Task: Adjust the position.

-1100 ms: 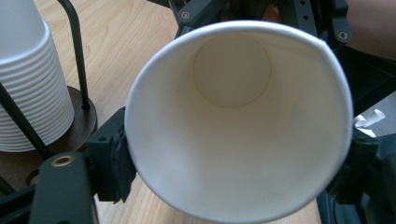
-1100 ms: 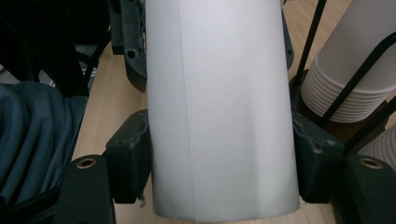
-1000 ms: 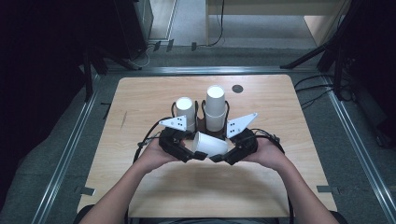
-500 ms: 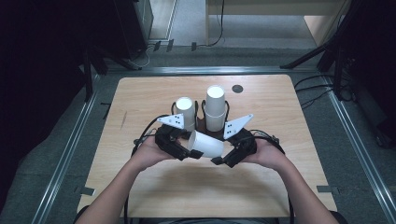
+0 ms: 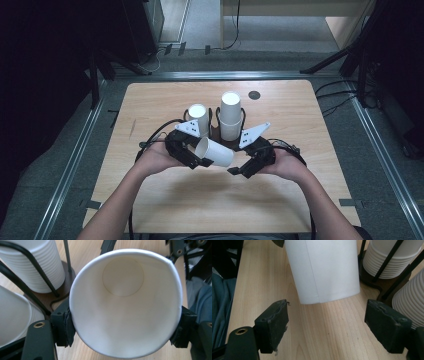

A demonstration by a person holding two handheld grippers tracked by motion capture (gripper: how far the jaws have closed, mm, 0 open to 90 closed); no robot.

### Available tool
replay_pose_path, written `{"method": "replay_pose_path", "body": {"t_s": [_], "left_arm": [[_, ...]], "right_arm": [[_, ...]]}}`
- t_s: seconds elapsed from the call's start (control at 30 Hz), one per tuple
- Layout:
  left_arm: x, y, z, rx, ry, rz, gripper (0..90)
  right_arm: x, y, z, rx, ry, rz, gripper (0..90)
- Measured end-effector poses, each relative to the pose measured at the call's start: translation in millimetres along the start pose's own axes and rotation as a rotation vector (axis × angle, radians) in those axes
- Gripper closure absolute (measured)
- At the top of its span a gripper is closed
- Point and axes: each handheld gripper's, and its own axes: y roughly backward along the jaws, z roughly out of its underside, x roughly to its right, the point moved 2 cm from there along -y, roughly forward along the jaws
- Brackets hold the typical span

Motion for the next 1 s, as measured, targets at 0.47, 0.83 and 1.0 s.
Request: {"method": "replay_pose_path", "body": {"t_s": [0.47, 0.83, 1.0], "left_arm": [[6.7, -26.9, -10.0, -0.145, -0.018, -0.010, 24.0], [15.2, -30.1, -15.2, -0.155, -0.040, 0.003, 22.7], [15.2, -30.5, -13.0, -0.127, -0.049, 0.010, 17.5]], "right_arm": [[-0.9, -11.1, 1.6, -0.030, 0.039, 0.014, 21.5], [-7.3, -28.7, -4.1, -0.052, 0.074, -0.040, 32.2], [-8.2, -29.0, -4.3, -0.058, 0.077, -0.042, 32.4]]}}
